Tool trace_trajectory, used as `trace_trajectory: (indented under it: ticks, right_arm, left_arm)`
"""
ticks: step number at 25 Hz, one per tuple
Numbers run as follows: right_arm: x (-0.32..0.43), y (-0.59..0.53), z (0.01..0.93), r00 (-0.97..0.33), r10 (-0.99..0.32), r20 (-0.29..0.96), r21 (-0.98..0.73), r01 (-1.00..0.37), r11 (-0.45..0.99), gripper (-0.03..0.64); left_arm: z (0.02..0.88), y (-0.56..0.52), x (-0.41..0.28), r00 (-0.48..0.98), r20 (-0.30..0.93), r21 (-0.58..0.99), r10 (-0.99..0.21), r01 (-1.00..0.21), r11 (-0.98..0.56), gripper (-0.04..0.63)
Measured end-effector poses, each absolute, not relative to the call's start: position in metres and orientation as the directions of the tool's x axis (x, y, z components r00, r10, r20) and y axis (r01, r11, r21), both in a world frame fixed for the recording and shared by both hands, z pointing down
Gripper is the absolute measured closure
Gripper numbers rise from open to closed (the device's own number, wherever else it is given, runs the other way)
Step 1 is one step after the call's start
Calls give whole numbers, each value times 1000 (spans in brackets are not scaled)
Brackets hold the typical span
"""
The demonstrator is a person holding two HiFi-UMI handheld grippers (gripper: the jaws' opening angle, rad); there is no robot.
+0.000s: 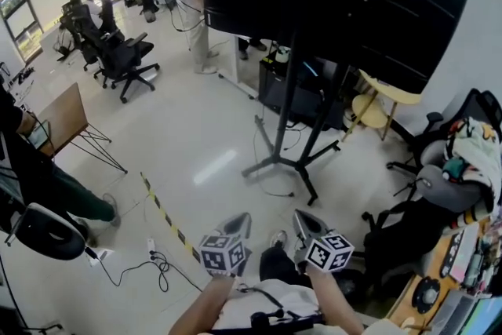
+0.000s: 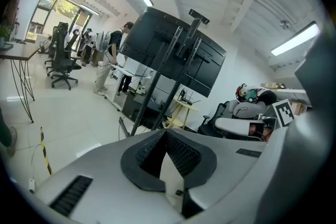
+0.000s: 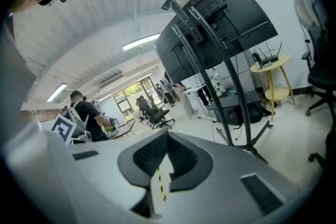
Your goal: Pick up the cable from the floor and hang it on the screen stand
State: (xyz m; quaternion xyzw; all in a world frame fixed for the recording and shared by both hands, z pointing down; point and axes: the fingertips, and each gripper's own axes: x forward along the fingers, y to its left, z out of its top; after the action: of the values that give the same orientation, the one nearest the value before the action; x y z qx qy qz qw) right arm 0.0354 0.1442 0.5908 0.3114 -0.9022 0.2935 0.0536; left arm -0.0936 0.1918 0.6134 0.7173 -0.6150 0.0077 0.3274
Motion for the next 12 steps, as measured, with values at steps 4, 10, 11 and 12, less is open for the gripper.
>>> trace_trajectory:
  ticks: [4, 10, 11, 12]
  right_arm:
    - [31, 79, 578, -797, -546, 257, -508, -593, 625, 611]
    - [27, 9, 581, -793, -544, 275, -524, -598, 607, 611]
    - [26, -1, 578, -793, -543, 276, -522, -598, 608, 611]
    - [25, -10, 576, -795, -541, 274, -520, -596, 612, 610]
  left_arm:
    - [604, 140, -105, 213, 409, 437, -887, -899, -15, 595]
    - [601, 75, -105, 209, 425, 422, -881, -906, -11, 595]
    - [601, 65, -106, 206, 426, 419, -881, -908, -10, 595]
    - [602, 54, -108, 202, 427, 416, -882, -909, -7, 595]
